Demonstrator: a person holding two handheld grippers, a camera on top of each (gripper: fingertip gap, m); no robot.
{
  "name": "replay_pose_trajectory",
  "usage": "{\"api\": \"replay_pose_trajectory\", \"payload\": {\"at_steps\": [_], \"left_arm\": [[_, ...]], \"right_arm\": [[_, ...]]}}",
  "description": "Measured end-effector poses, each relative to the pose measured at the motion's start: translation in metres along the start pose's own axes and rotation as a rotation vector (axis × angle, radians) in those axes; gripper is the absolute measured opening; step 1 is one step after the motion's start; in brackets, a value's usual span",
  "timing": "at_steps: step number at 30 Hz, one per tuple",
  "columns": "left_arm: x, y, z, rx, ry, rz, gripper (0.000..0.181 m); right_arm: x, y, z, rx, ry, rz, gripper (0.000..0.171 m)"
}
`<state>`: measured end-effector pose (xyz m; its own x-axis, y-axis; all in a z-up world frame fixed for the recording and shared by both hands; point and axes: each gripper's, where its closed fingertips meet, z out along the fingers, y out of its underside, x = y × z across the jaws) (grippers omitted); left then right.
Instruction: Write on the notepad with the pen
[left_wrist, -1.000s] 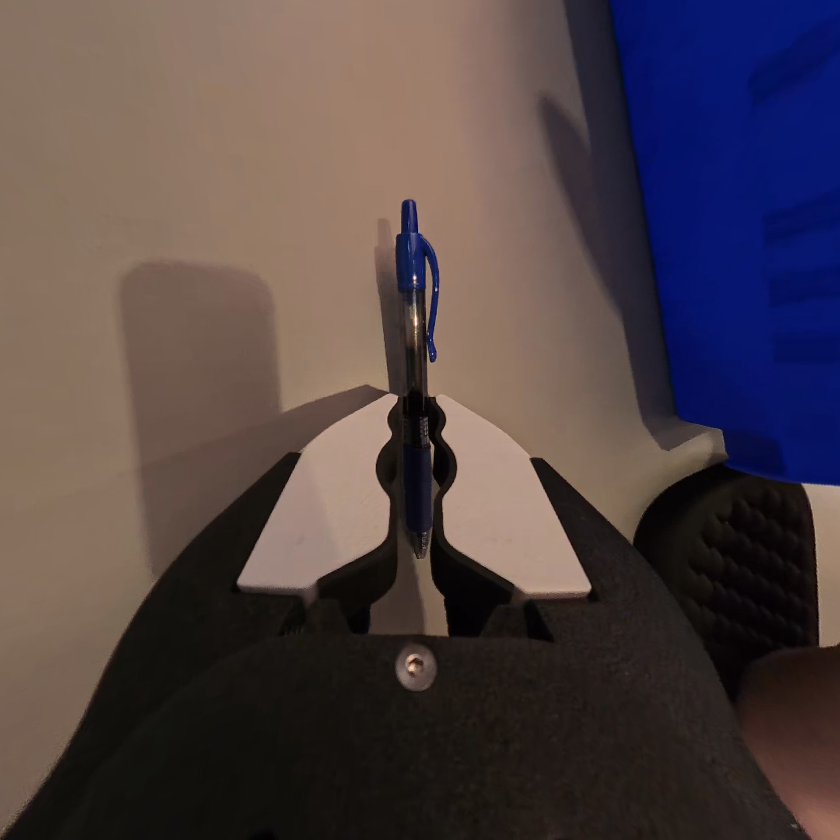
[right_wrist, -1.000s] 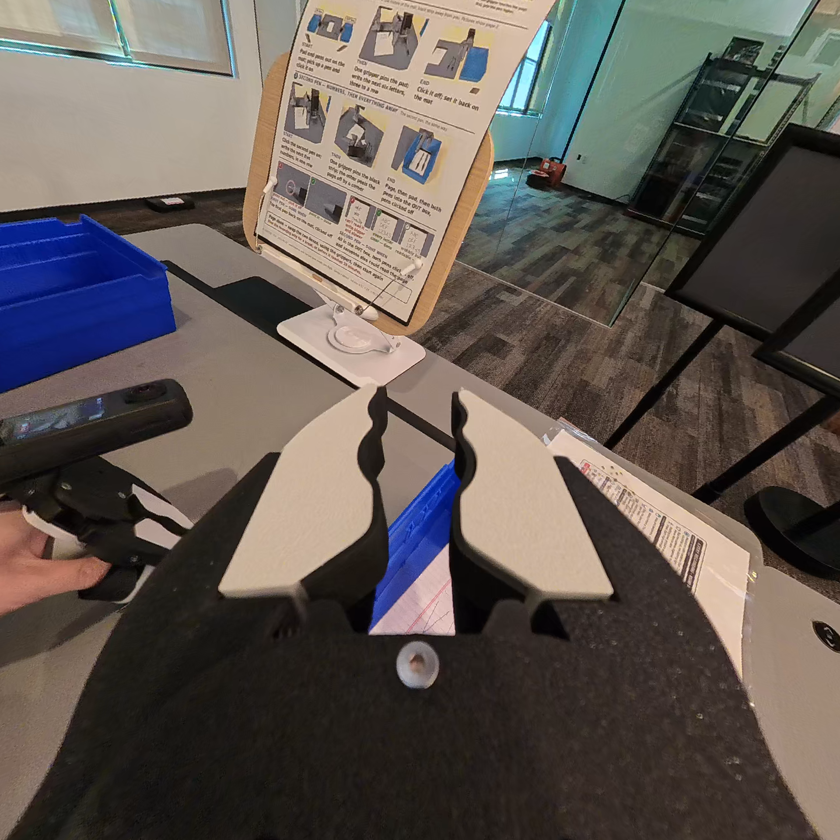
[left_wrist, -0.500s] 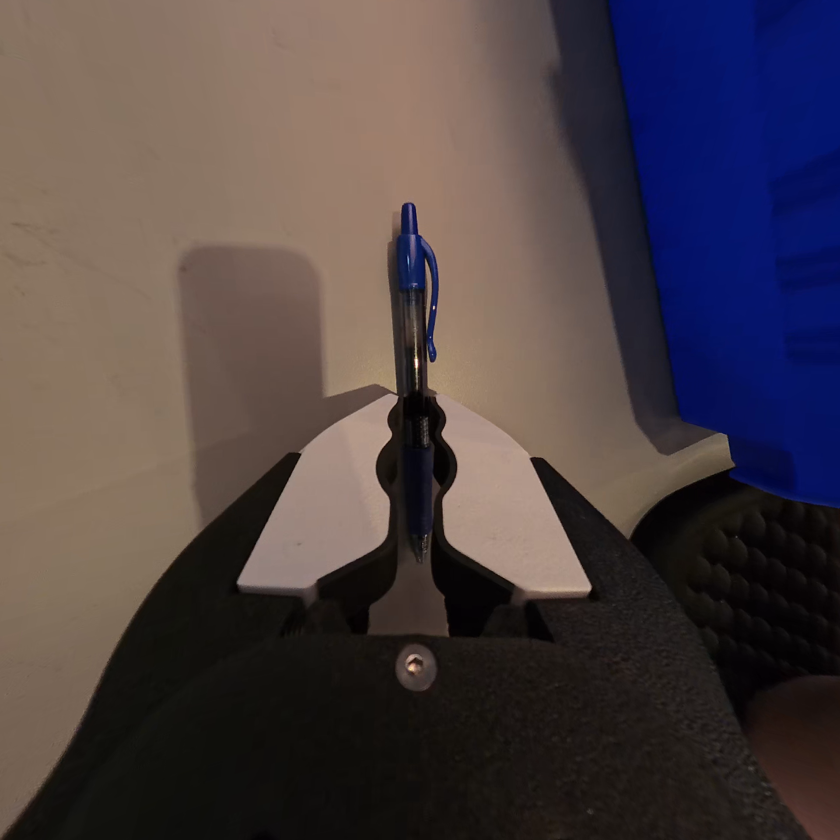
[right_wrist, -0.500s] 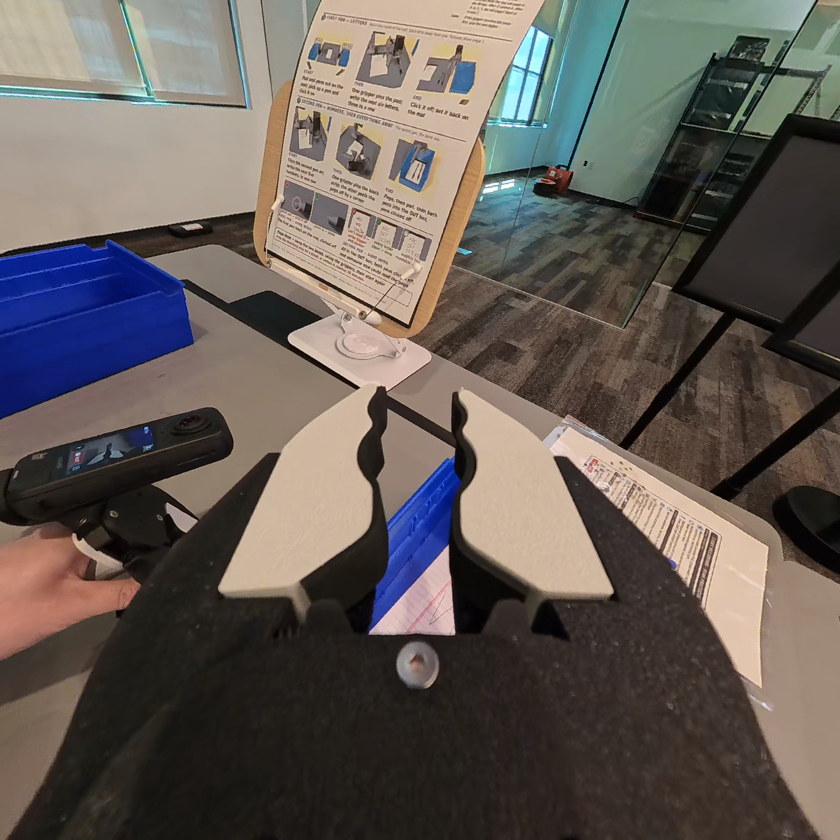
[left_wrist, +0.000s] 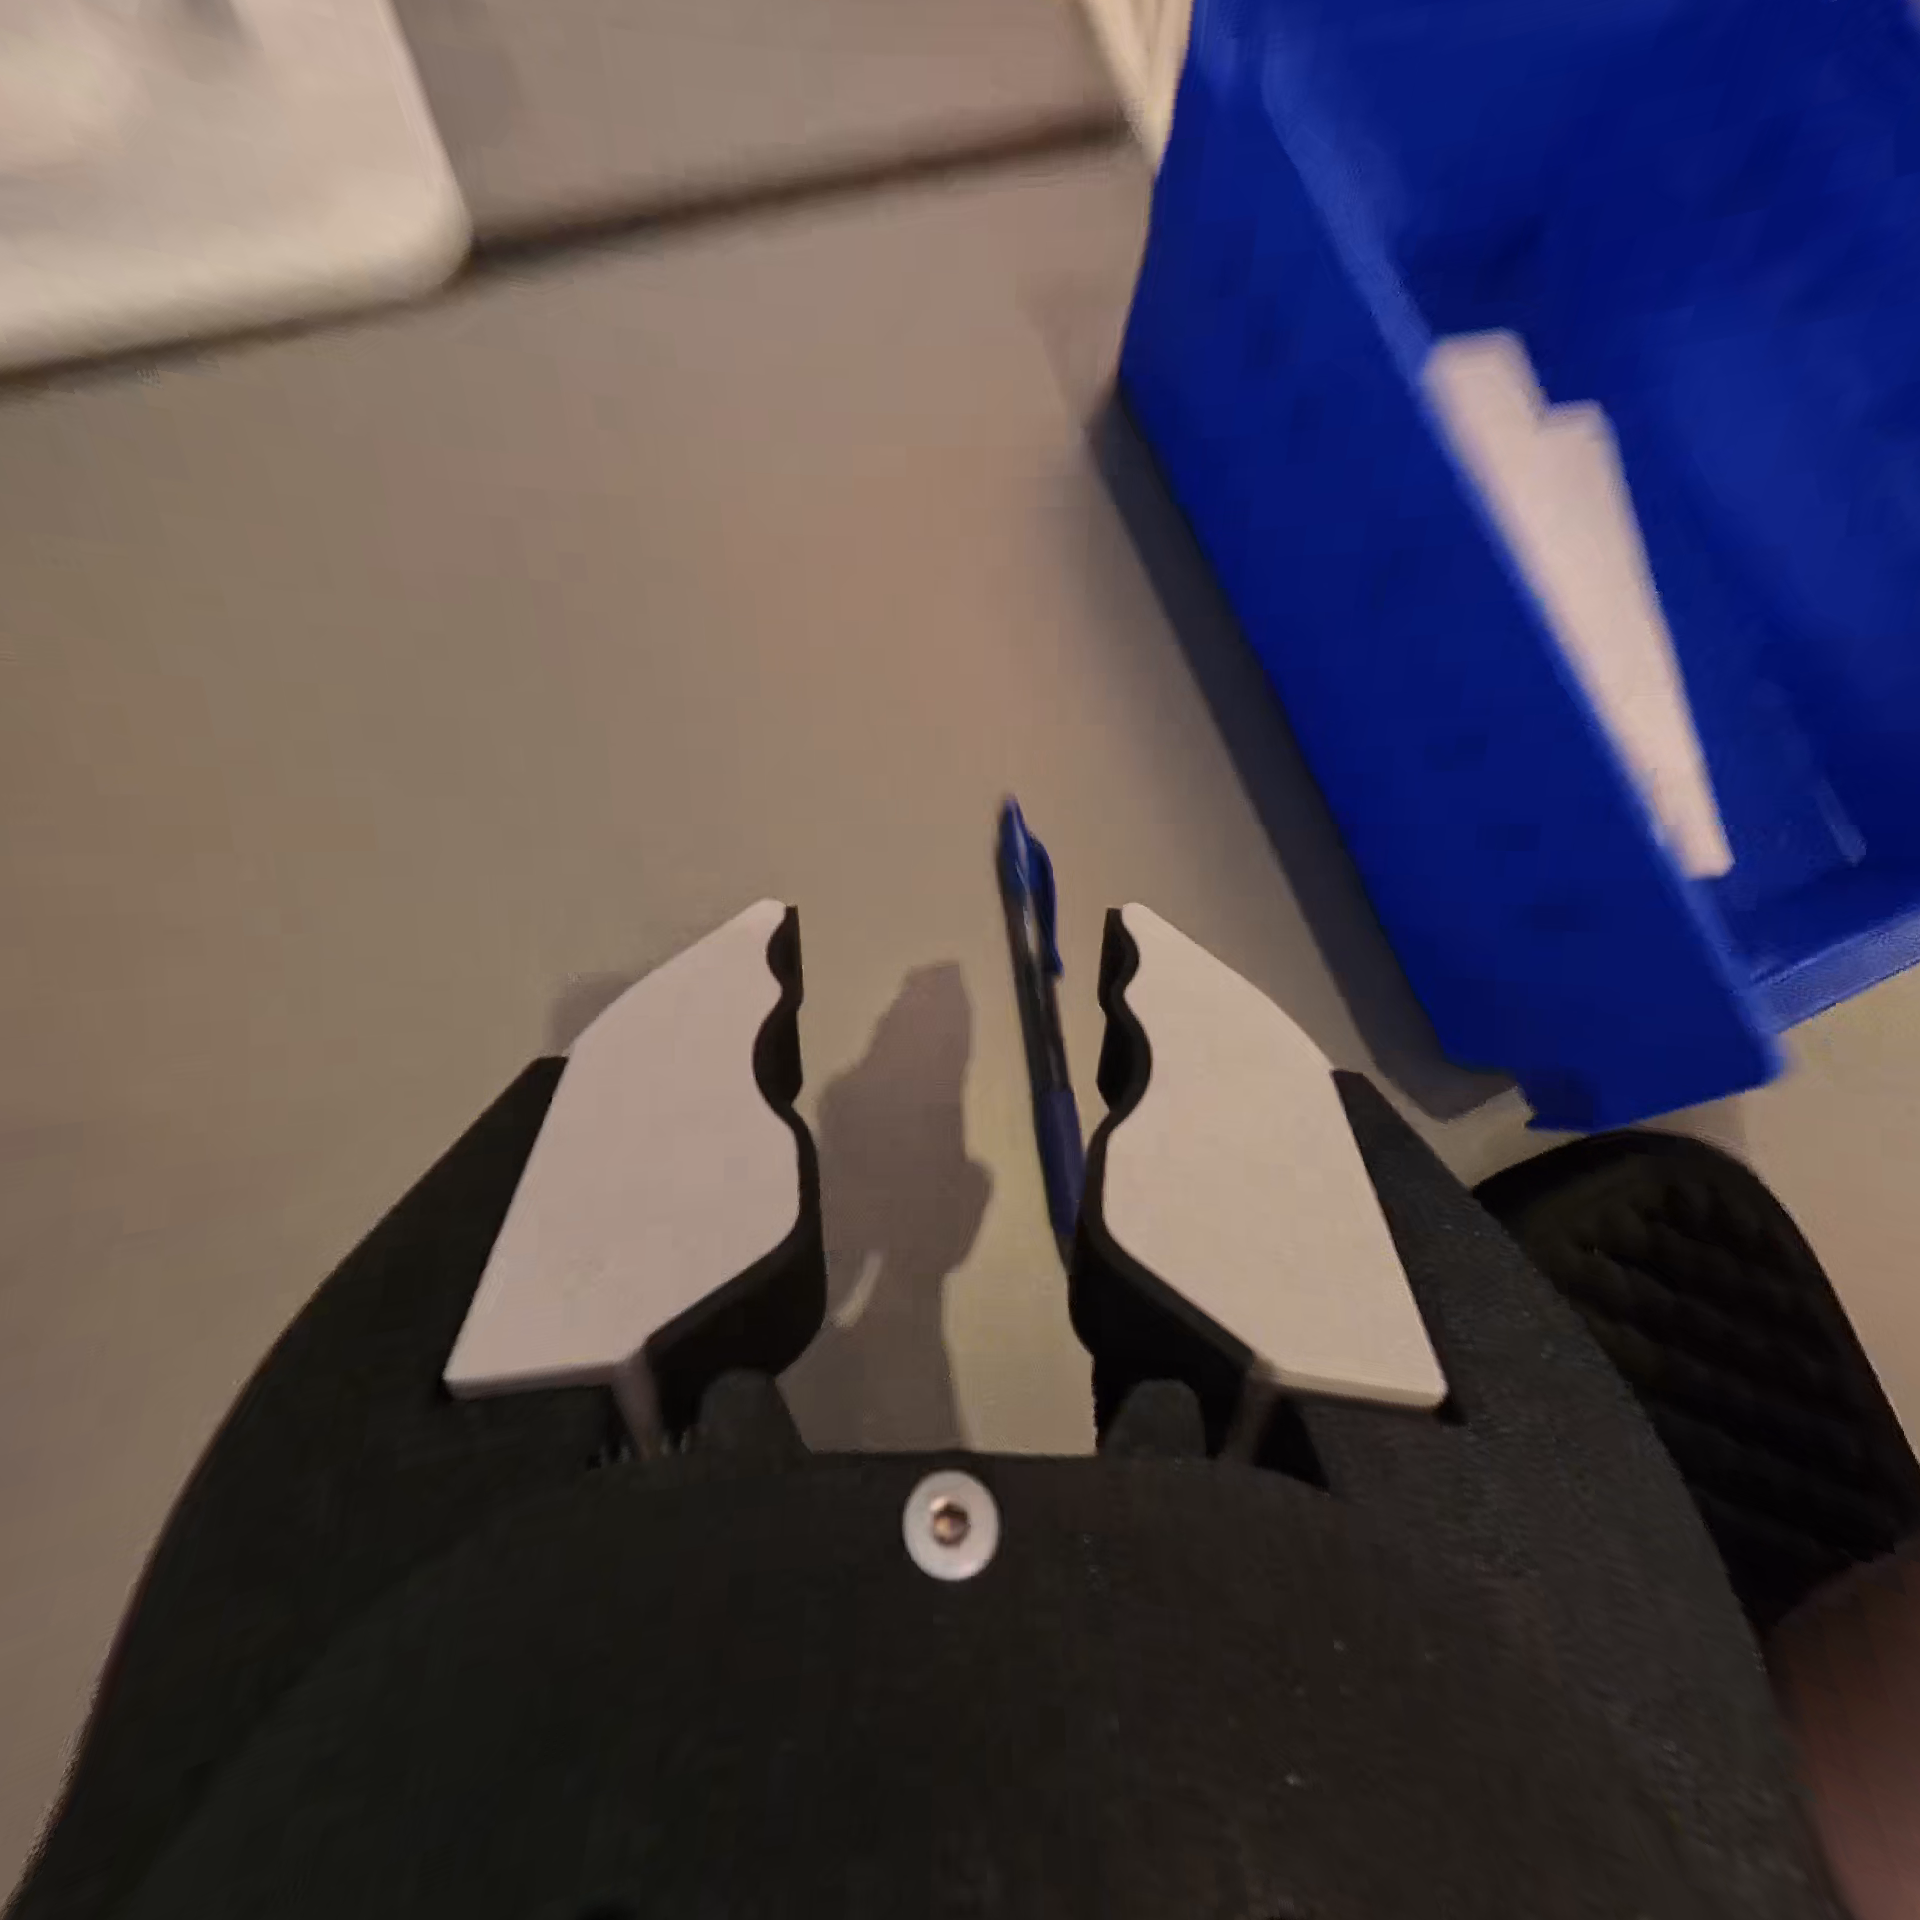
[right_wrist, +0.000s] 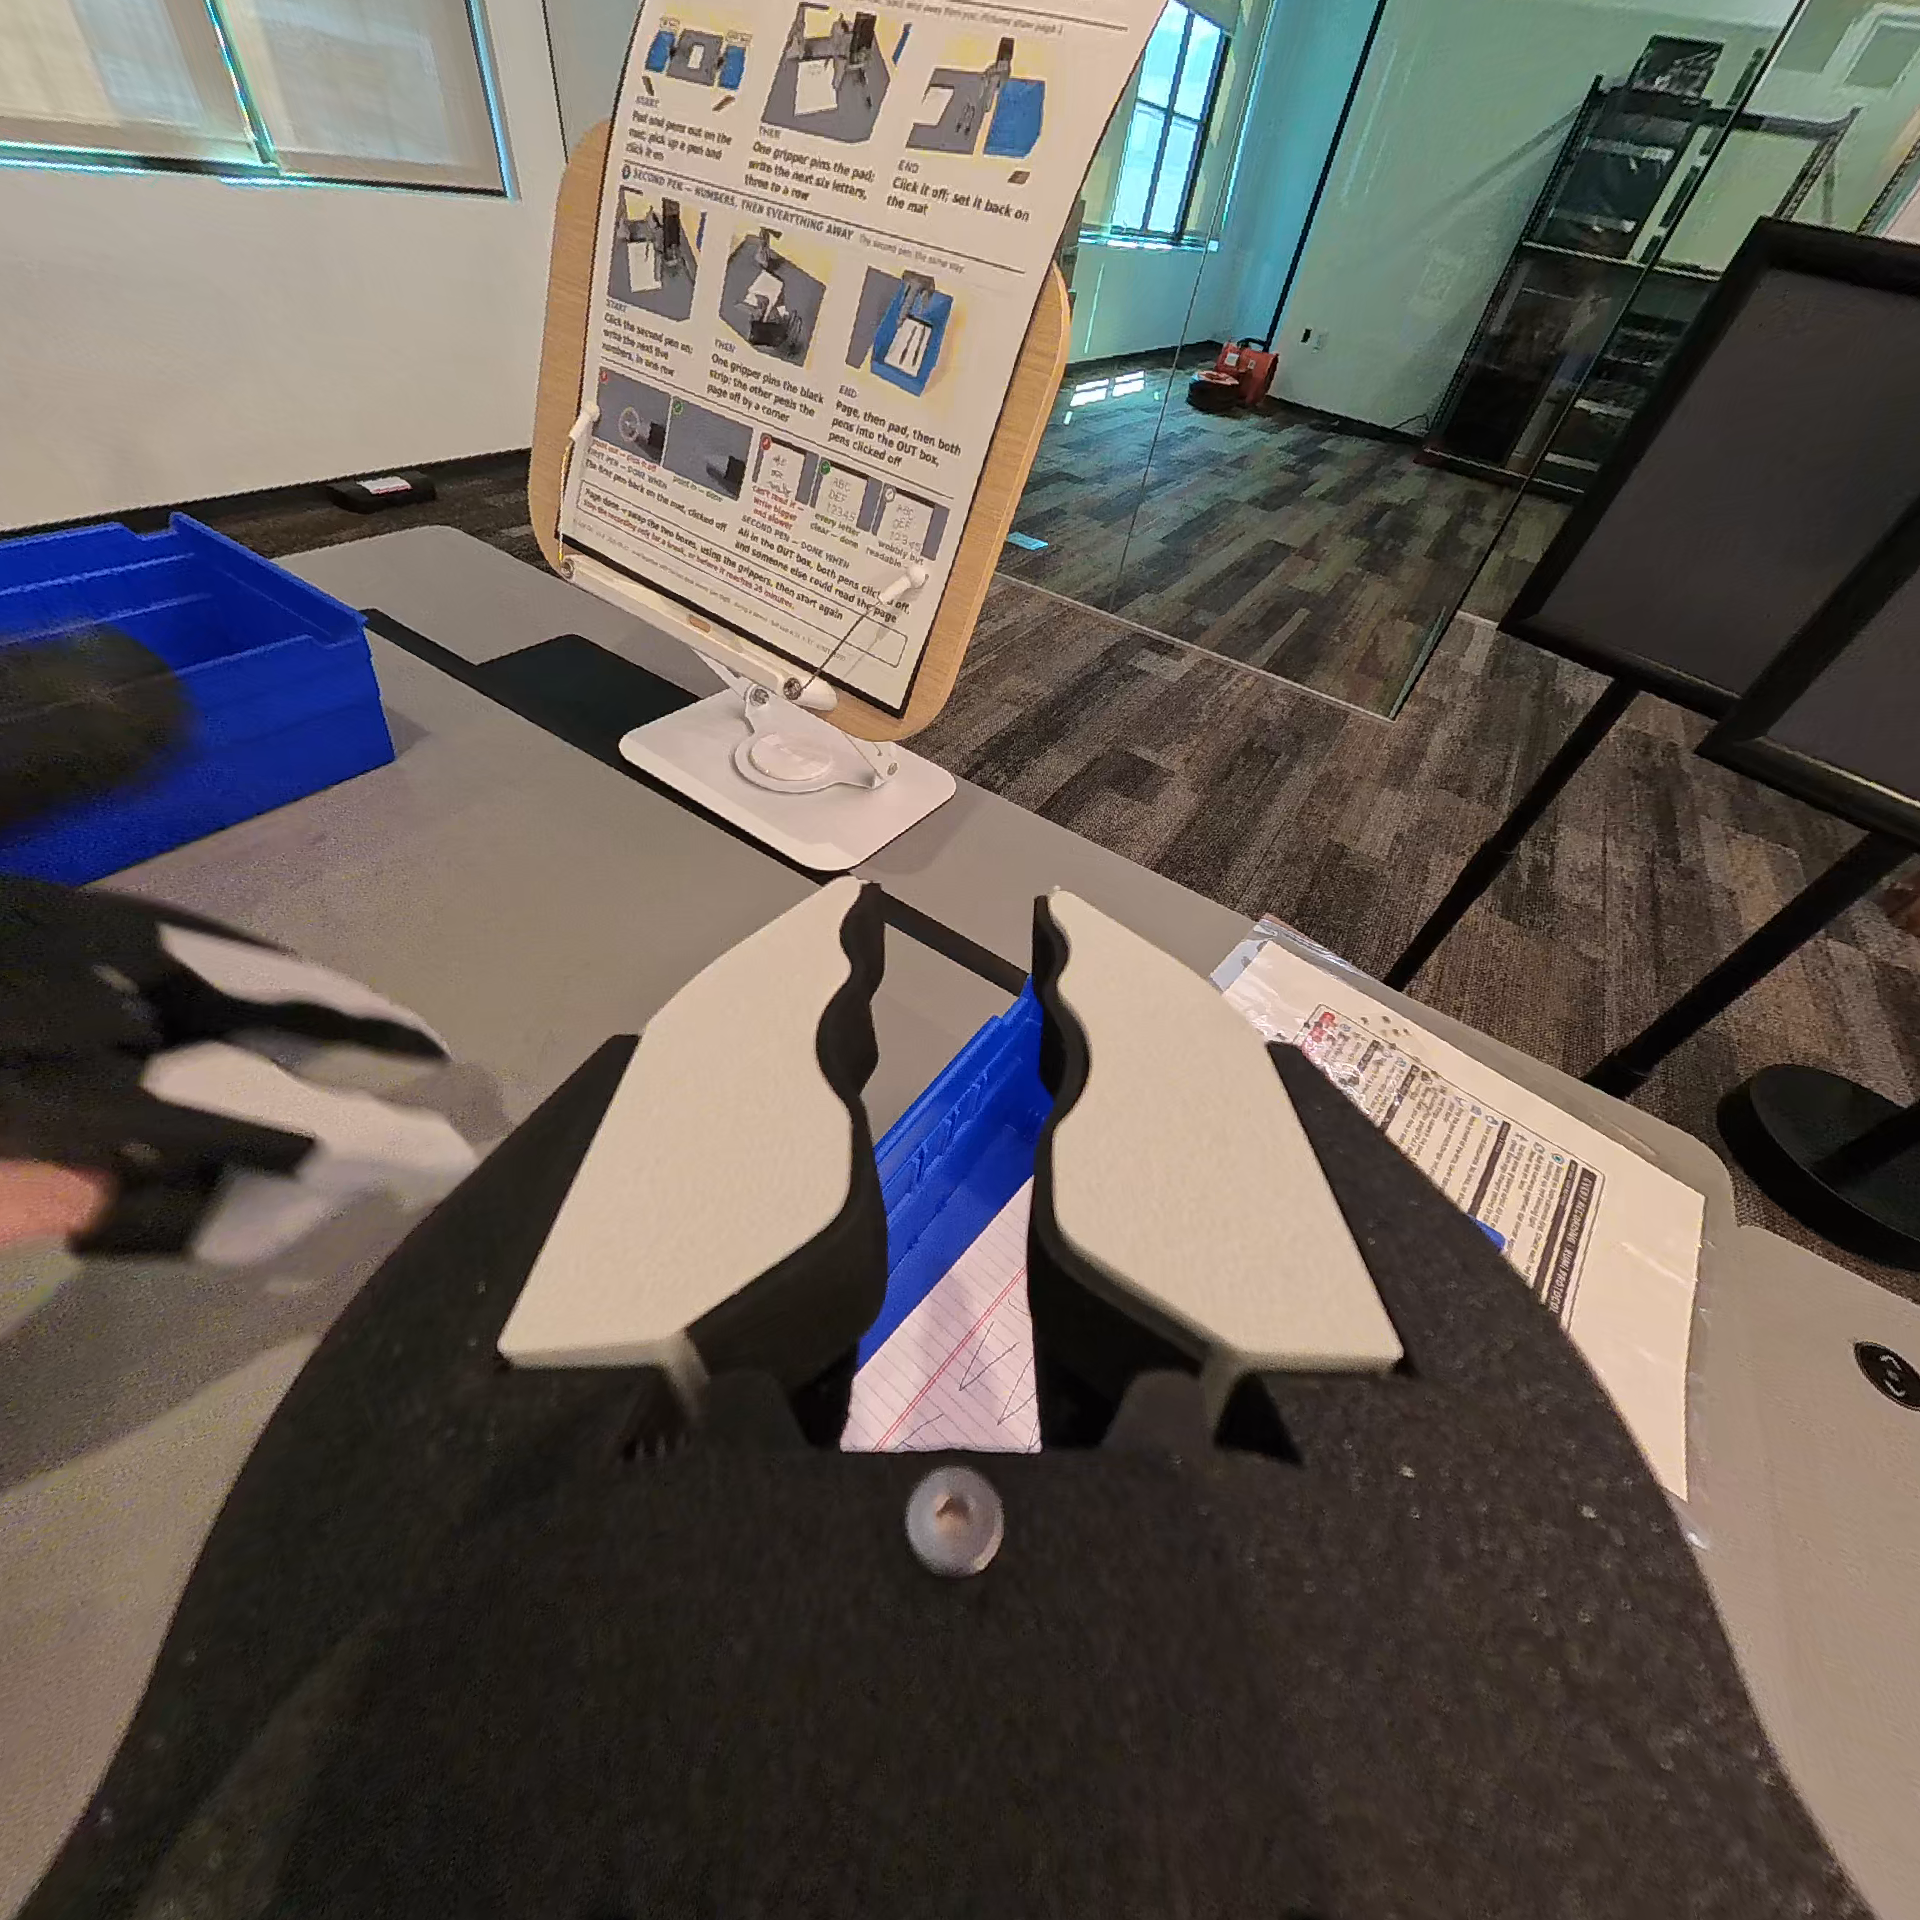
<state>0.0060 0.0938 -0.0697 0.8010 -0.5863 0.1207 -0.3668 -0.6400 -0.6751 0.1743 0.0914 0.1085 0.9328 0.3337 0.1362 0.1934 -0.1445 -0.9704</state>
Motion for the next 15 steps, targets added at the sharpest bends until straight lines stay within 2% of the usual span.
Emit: {"api": "replay_pose_trajectory", "payload": {"at_steps": [4,6,8,11,15], "left_arm": [[-0.068,-0.061,-0.111,0.309,-0.142,0.052,0.057],[-0.120,-0.070,-0.170,0.394,-0.220,0.030,0.062],[-0.168,-0.068,-0.215,0.425,-0.235,0.020,0.058],[-0.250,-0.047,-0.254,0.353,-0.287,-0.001,0.053],[-0.342,0.002,-0.265,0.197,-0.355,-0.060,0.052]], "right_arm": [[-0.001,0.001,0.000,-0.006,-0.002,-0.007,0.027],[-0.001,0.001,0.000,-0.002,-0.002,-0.003,0.027],[0.000,0.001,-0.001,0.006,-0.005,0.005,0.027],[0.002,-0.001,-0.003,0.019,0.001,0.013,0.027],[0.000,-0.006,-0.004,0.038,-0.004,0.015,0.027]]}}
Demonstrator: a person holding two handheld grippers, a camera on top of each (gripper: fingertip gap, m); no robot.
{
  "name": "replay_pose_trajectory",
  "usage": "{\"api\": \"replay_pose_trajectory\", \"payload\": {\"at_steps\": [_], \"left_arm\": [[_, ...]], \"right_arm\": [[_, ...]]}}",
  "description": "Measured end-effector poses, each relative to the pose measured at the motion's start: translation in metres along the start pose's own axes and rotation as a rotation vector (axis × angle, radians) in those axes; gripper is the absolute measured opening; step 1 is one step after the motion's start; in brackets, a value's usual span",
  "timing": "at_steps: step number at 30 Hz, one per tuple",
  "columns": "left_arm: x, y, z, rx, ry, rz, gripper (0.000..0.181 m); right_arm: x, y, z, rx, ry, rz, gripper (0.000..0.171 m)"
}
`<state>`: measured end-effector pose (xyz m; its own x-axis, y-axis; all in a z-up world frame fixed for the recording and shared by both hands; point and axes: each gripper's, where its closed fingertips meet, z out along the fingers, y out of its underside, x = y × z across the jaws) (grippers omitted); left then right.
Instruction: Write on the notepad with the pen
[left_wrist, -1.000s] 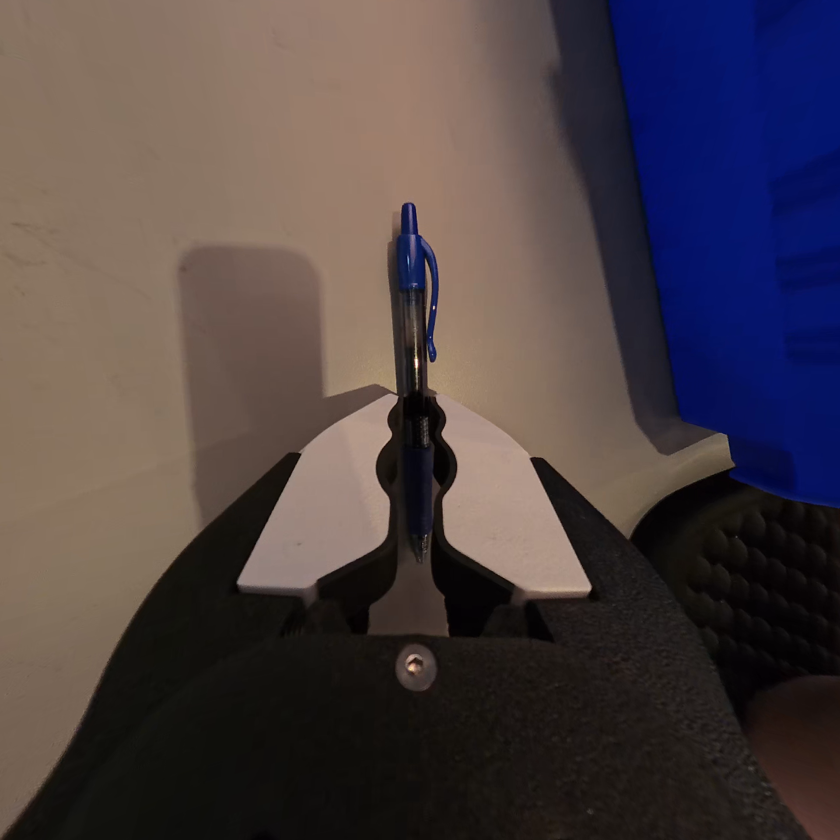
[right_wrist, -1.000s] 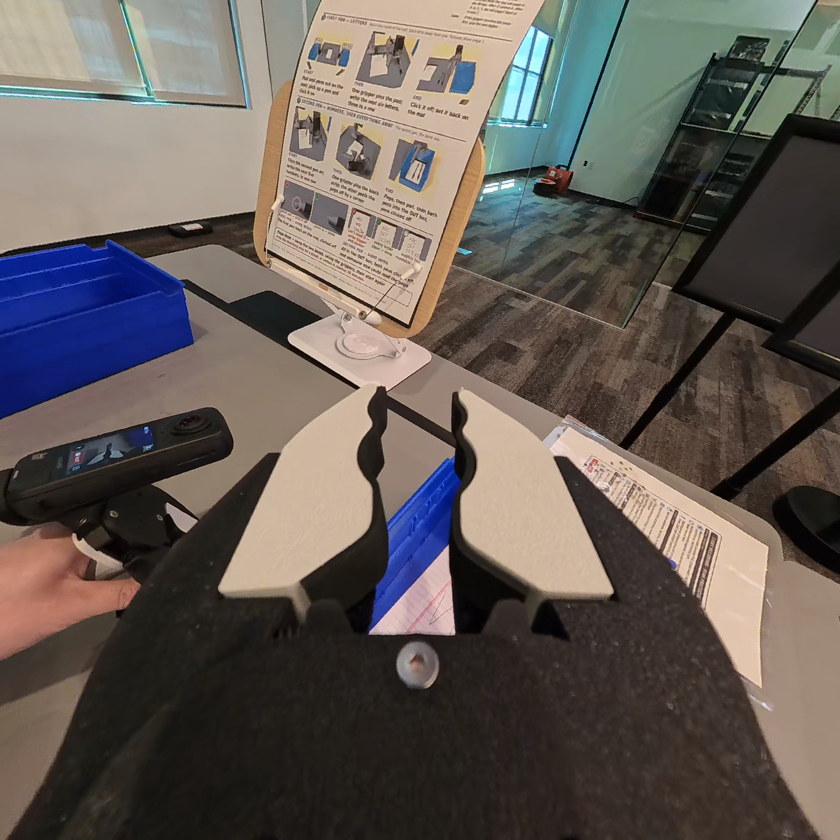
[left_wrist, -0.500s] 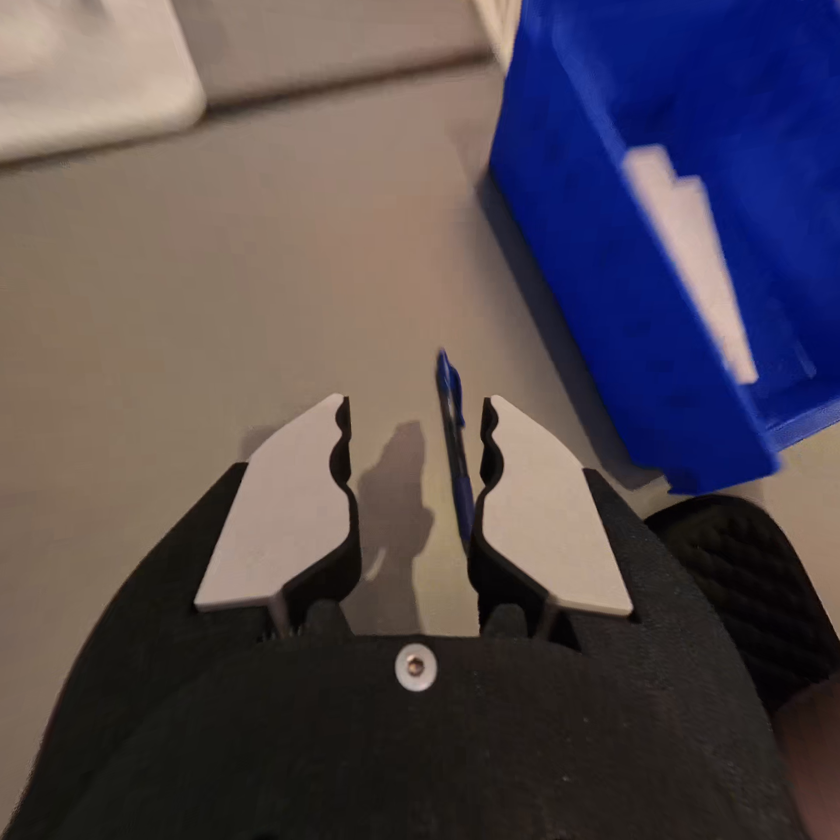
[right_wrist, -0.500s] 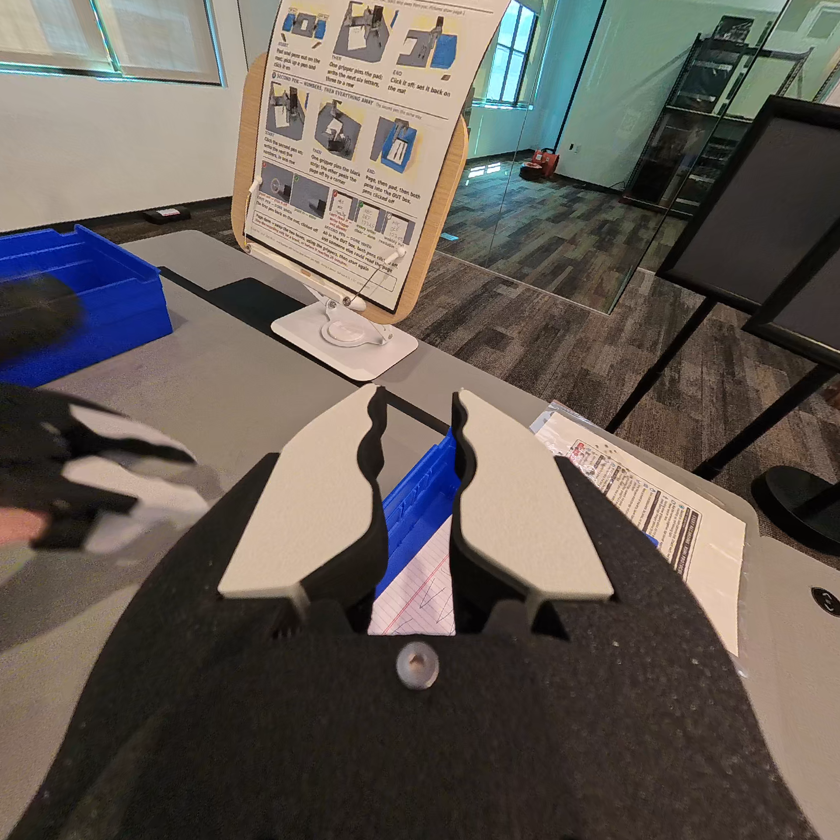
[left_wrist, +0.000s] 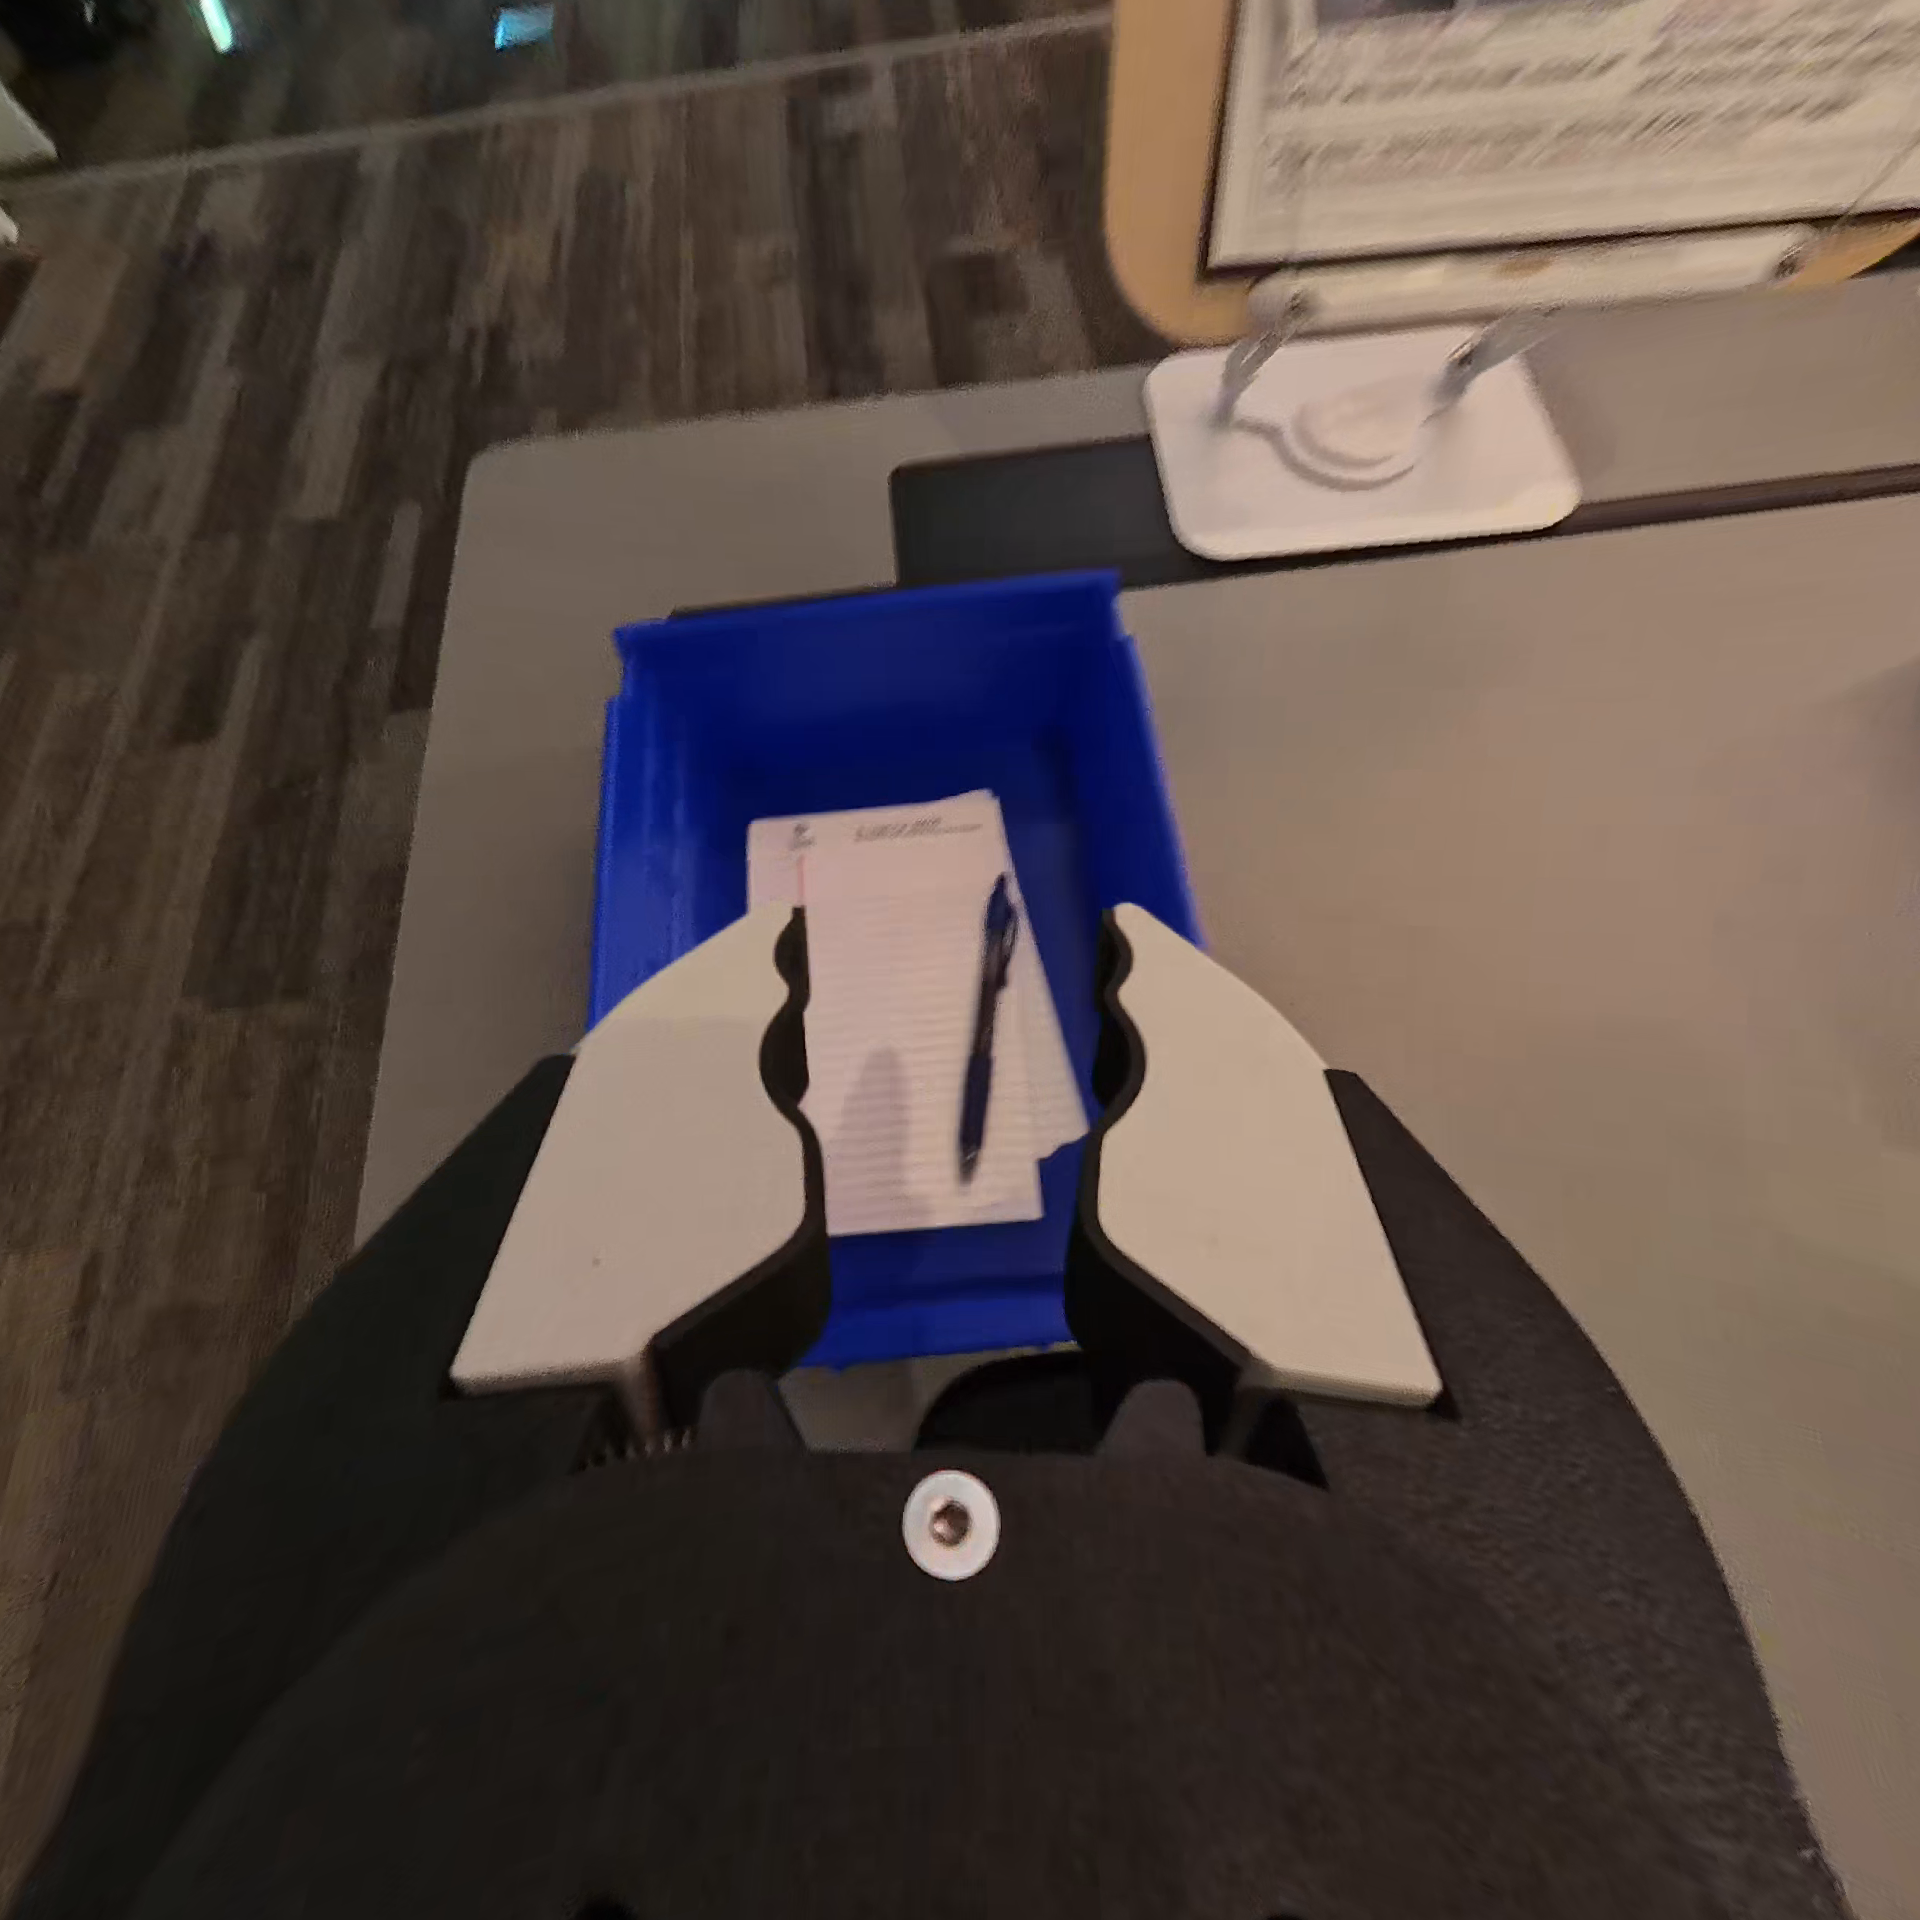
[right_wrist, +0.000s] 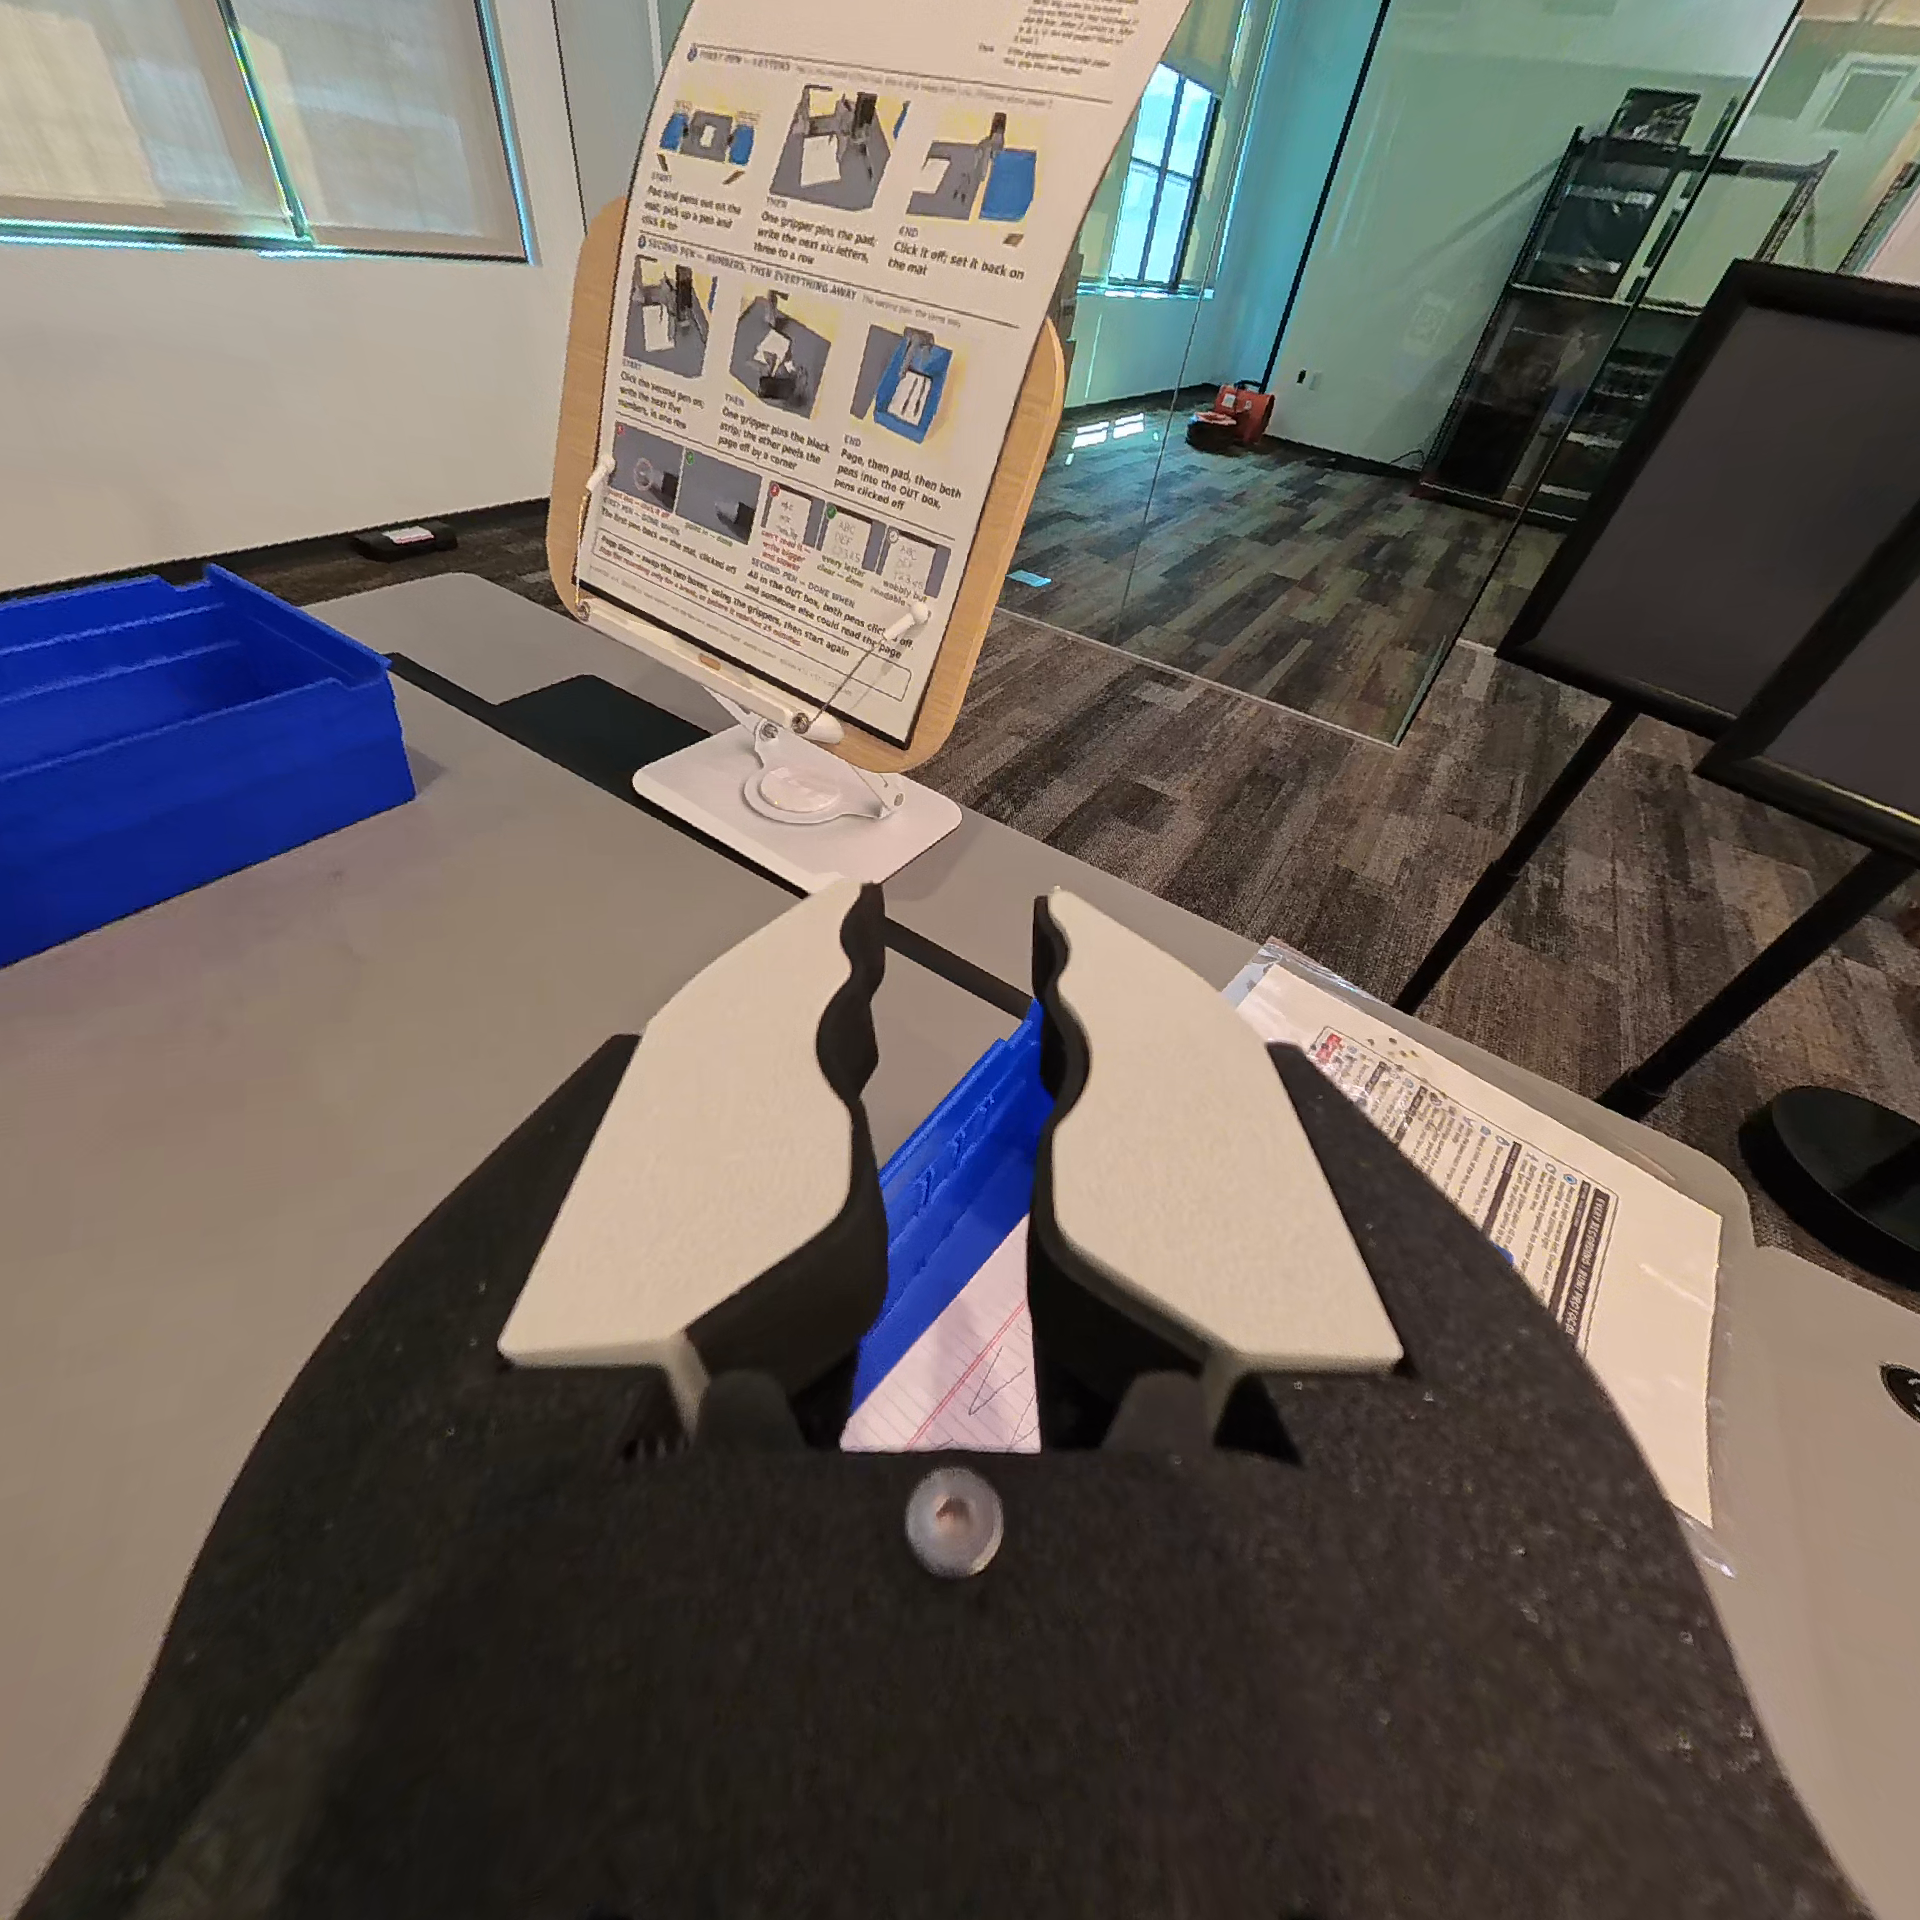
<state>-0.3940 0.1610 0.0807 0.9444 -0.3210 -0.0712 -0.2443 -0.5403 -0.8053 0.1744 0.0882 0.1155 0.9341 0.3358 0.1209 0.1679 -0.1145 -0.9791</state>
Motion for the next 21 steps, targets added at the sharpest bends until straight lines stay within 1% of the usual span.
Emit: {"api": "replay_pose_trajectory", "payload": {"at_steps": [2,4,7,9,15,21], "left_arm": [[-0.025,0.029,0.015,-0.075,-0.020,0.003,0.051],[-0.035,0.059,0.031,-0.157,-0.025,-0.004,0.050],[-0.024,0.088,0.057,-0.217,0.051,-0.084,0.049],[-0.016,0.104,0.073,-0.271,0.063,-0.083,0.049],[0.002,0.142,0.117,-0.448,0.081,0.020,0.050],[0.013,0.169,0.142,-0.559,0.148,0.029,0.043]], "right_arm": [[-0.001,-0.001,0.002,-0.005,0.003,-0.010,0.026],[-0.004,0.000,0.004,-0.017,0.000,-0.021,0.027],[-0.007,0.000,0.008,-0.034,-0.003,-0.039,0.027],[-0.010,0.002,0.011,-0.043,-0.011,-0.042,0.027],[-0.012,0.009,0.015,-0.078,-0.011,-0.052,0.027],[-0.009,0.009,0.011,-0.068,-0.004,-0.039,0.027]]}}
